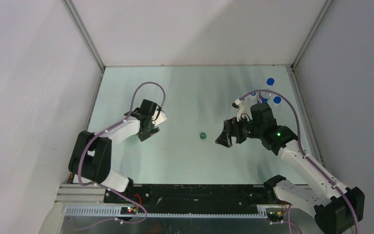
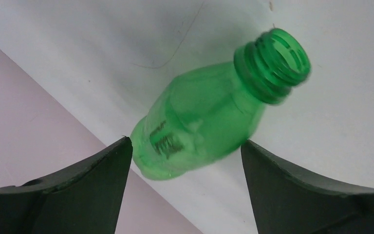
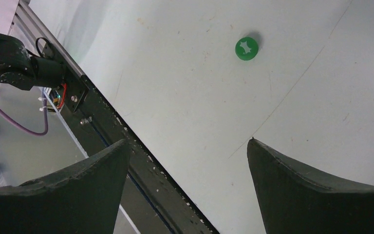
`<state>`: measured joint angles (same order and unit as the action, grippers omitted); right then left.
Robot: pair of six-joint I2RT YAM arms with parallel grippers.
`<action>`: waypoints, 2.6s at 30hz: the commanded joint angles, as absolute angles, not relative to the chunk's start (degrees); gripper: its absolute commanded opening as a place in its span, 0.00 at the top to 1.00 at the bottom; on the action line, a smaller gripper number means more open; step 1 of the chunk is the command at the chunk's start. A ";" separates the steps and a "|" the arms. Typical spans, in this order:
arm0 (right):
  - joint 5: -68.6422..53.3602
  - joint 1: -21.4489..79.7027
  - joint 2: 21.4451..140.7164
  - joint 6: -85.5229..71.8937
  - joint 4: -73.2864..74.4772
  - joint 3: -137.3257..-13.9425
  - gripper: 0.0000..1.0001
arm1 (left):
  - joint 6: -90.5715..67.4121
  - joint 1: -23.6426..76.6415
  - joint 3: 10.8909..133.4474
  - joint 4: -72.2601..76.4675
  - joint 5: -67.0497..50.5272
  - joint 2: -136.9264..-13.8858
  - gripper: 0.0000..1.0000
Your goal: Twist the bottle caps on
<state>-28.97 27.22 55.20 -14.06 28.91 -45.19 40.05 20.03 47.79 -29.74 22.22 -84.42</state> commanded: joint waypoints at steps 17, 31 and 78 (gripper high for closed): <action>-29.25 28.20 59.33 -13.20 27.20 -49.17 0.11 | 25.75 17.74 65.88 -37.23 -3.56 -95.23 0.50; -21.08 31.20 64.17 -16.19 28.40 -51.05 0.15 | 2.87 28.88 67.83 -41.01 -2.96 -99.48 0.46; -0.17 43.66 91.28 -17.89 30.15 -66.50 0.32 | 8.97 32.86 30.67 -1.28 -2.92 -37.26 0.57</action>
<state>-2.72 42.81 87.99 -18.57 29.12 -61.58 4.60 32.62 35.33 -12.03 0.10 -44.36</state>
